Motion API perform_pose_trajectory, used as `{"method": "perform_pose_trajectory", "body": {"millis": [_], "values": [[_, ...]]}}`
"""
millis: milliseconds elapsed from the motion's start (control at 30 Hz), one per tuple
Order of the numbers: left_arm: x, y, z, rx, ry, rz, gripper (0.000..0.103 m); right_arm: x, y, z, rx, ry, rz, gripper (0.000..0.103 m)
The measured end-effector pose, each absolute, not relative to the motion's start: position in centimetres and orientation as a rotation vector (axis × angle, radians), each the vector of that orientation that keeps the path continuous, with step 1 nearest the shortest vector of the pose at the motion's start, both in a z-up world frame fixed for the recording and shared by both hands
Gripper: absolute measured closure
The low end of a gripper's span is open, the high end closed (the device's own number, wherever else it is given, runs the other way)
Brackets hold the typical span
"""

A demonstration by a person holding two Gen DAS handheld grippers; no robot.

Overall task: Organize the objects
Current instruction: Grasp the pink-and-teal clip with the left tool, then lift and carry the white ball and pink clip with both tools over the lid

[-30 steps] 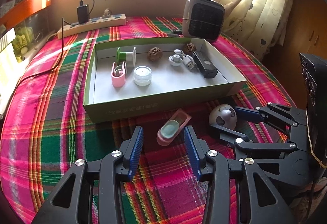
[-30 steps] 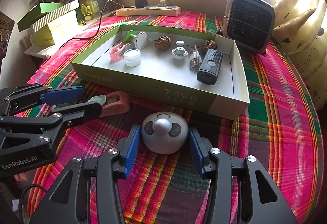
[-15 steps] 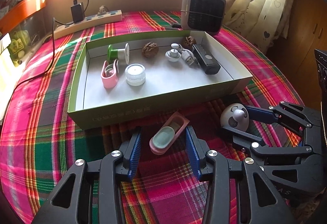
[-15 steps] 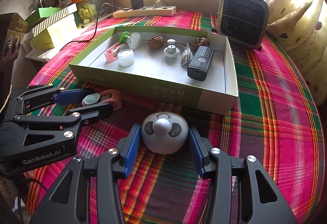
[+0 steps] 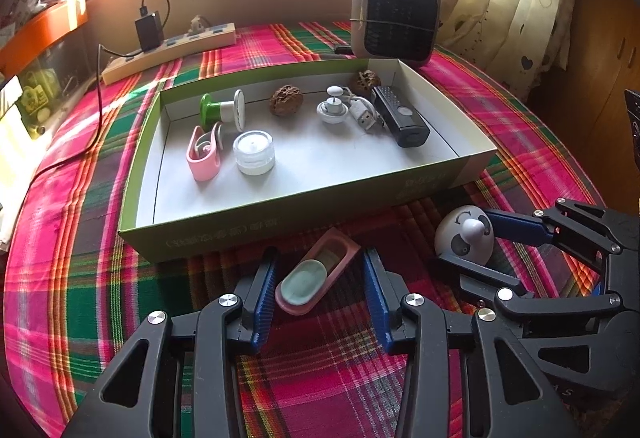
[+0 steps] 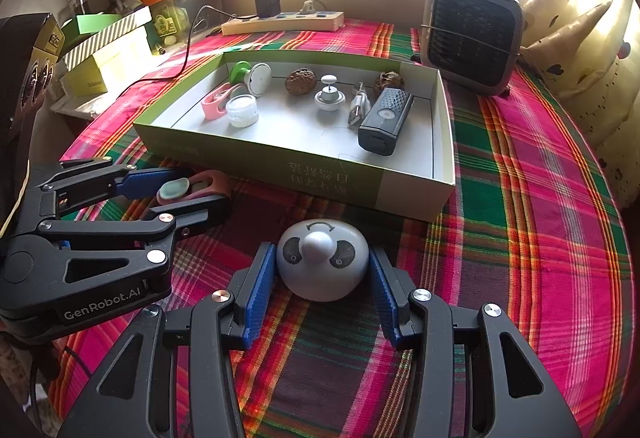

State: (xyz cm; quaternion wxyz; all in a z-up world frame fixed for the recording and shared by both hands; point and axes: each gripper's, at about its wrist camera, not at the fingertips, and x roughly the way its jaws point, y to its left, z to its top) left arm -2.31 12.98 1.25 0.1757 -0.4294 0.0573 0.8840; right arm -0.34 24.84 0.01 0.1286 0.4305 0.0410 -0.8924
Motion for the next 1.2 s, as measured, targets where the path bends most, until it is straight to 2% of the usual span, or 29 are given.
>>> {"method": "perform_pose_trajectory", "body": {"millis": [133, 300, 433, 1200], "values": [[-2.40, 12.82, 1.23, -1.221, 0.164, 2.523, 0.075, -0.32, 24.86, 0.01, 1.252, 0.121, -2.595, 0.056], [-2.41, 12.64, 1.22, -1.222, 0.163, 2.526, 0.079, -0.27, 24.83, 0.02, 1.253, 0.129, -2.597, 0.056], [-2.38, 12.43, 1.24, -1.222, 0.164, 2.532, 0.087, -0.24, 24.73, 0.03, 1.254, 0.132, -2.598, 0.056], [-2.35, 12.35, 1.18, -1.219, 0.156, 2.531, 0.087, -0.24, 24.77, 0.04, 1.253, 0.123, -2.605, 0.056]]}}
